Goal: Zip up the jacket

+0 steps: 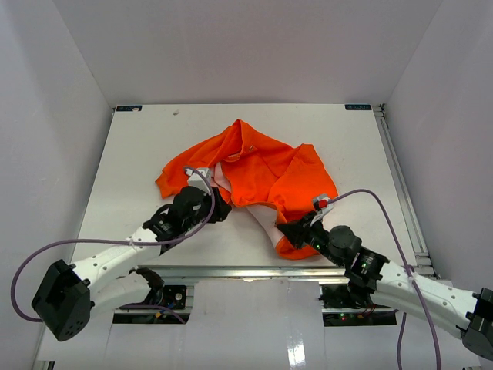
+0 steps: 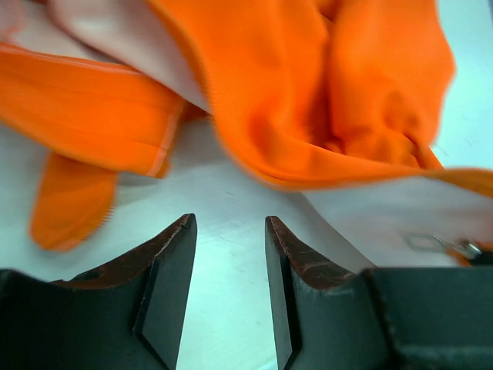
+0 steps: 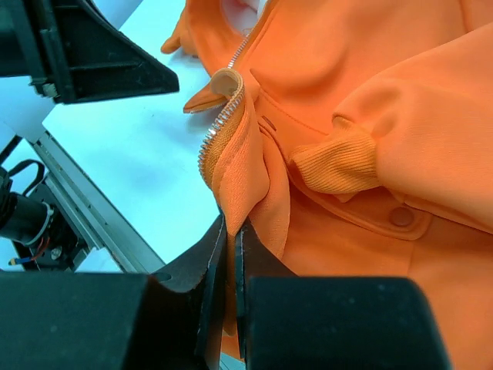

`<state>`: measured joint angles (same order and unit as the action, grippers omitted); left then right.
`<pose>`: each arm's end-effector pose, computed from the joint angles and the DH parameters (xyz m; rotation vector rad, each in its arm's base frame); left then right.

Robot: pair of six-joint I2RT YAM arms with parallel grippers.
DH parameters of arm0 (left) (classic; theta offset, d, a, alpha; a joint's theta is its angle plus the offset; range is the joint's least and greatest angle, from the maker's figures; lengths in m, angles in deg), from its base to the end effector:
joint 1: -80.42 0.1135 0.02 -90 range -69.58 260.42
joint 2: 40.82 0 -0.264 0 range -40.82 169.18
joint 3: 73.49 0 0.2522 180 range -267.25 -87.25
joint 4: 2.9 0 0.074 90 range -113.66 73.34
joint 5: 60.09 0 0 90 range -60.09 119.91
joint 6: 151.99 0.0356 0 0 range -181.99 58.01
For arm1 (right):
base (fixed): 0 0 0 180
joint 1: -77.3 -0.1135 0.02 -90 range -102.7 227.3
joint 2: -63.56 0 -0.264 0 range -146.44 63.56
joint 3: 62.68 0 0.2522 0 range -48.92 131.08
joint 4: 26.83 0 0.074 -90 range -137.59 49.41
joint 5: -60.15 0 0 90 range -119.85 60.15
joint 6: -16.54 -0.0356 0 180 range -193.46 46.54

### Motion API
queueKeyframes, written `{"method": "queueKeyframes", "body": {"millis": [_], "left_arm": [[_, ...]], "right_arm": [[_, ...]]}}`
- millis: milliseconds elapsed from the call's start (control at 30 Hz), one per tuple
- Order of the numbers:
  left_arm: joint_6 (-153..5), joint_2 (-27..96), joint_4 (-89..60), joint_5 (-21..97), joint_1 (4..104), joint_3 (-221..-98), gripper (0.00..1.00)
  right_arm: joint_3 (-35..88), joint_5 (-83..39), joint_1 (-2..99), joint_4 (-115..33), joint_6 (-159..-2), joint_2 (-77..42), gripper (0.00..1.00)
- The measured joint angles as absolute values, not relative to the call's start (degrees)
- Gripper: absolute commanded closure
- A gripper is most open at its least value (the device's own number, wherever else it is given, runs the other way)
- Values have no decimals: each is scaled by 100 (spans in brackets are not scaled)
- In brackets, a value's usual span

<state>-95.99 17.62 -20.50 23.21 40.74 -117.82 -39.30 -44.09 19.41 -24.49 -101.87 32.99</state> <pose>0.1715 -0.1369 0.2195 0.0370 2.1866 -0.6284 0.0877 0.1233 0.2070 -0.2479 1.7216 0.9283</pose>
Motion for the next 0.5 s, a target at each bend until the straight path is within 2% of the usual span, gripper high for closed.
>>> {"method": "queueKeyframes", "body": {"millis": [100, 333, 500], "left_arm": [[-9610, 1946, -2030, 2279, 4449, -11782, 49], [-9516, 3364, -2024, 2001, 4829, -12273, 47], [-9438, 3468, -2037, 1857, 5086, -12489, 44]], "right_arm": [[-3927, -4525, 1941, -2638, -10182, 3496, 92], [-3927, -4625, 1941, -2890, -10180, 3726, 92], [-3927, -4627, 1941, -2999, -10178, 3837, 92]]}}
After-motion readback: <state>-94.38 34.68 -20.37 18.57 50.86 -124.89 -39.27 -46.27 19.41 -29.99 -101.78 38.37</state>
